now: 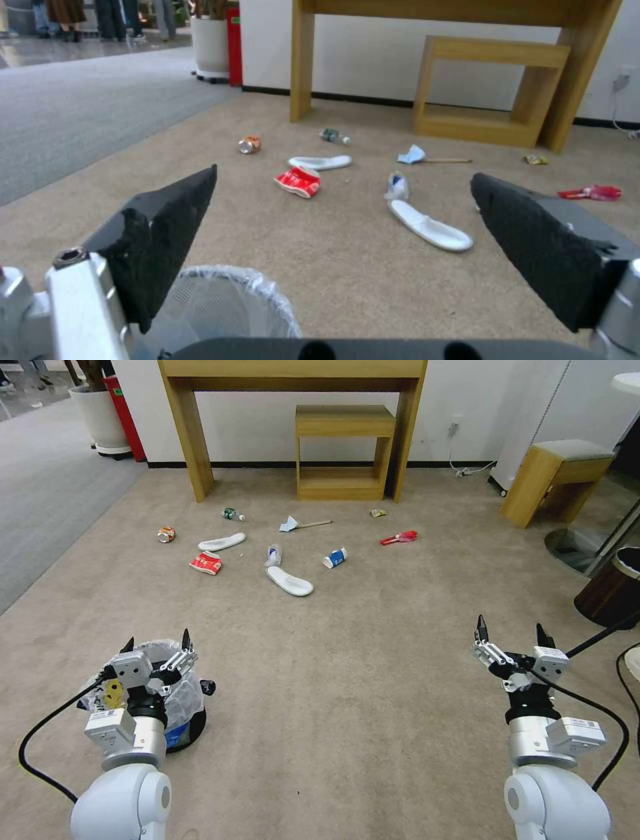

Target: Pick up the trash bin and place the garbage on the floor into it.

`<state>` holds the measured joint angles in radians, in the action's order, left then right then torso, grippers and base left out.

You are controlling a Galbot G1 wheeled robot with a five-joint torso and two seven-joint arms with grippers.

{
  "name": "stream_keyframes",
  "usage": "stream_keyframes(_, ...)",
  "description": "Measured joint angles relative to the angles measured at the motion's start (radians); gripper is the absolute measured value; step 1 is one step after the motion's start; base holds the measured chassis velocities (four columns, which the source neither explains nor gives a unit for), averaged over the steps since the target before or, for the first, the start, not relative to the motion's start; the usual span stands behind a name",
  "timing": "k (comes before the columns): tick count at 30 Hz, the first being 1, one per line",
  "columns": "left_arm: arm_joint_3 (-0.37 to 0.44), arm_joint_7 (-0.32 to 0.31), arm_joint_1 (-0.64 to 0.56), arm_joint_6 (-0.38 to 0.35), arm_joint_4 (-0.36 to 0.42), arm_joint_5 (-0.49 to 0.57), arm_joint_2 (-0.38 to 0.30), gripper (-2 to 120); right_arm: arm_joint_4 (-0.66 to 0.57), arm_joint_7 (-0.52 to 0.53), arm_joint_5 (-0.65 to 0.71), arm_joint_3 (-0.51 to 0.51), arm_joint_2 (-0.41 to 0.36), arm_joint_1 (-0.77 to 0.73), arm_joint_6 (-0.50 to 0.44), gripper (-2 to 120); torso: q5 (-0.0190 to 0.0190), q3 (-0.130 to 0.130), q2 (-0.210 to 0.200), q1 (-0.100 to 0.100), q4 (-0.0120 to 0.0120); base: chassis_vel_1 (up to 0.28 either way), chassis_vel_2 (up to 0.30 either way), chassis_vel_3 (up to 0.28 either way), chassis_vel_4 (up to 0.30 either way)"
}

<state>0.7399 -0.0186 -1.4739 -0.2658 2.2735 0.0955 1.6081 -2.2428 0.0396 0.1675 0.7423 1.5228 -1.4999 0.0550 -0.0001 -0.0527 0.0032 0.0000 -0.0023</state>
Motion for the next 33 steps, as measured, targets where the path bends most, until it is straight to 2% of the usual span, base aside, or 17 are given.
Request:
stream_keyframes(17, 0.003, 0.000, -0.001, 0.000, 0.002, 0.002, 0.000, 100, 0.001, -0.003, -0.008, 0.001, 0.007, -0.005, -0.019, 100, 0.0001, 0.000, 0.000, 0.000, 0.0000, 0.000, 0.000, 0.000, 0.000)
stream_keyframes(33, 0.003, 0.002, -0.003, 0.005, -0.004, 0.003, 0.000, 100, 0.002, 0.000, -0.045, 0.017, 0.015, -0.004, 0.009, 100, 0.0000, 0.000, 0.000, 0.000, 0.0000, 0.000, 0.000, 0.000, 0.000)
